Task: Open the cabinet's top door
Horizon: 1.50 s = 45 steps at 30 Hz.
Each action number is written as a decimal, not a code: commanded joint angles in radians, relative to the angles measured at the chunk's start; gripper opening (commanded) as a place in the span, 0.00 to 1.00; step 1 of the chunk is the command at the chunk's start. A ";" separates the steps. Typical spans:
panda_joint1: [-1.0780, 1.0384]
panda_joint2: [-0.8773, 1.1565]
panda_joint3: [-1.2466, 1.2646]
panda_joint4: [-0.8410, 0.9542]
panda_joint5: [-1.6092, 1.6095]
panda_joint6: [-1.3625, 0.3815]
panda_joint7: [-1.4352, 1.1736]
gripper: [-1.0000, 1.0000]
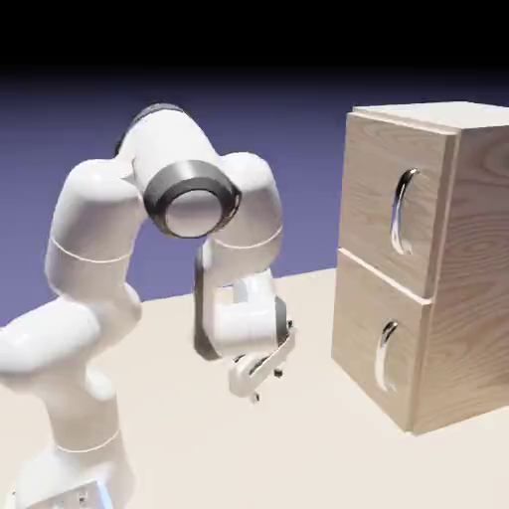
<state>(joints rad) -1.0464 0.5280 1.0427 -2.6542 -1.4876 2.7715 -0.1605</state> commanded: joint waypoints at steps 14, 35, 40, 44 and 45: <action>-0.433 0.449 0.427 0.064 -0.609 -0.109 -0.369 1.00; -0.707 0.876 0.801 0.270 -1.249 -0.228 -0.735 0.00; -0.771 0.867 0.854 0.142 -1.242 -0.402 -0.688 0.00; -0.814 0.851 0.914 0.030 -1.213 -0.576 -0.646 0.00; -0.821 0.847 0.930 0.006 -1.203 -0.619 -0.636 0.00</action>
<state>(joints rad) -1.8677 1.3746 1.9722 -2.6484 -2.6910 2.1509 -0.7970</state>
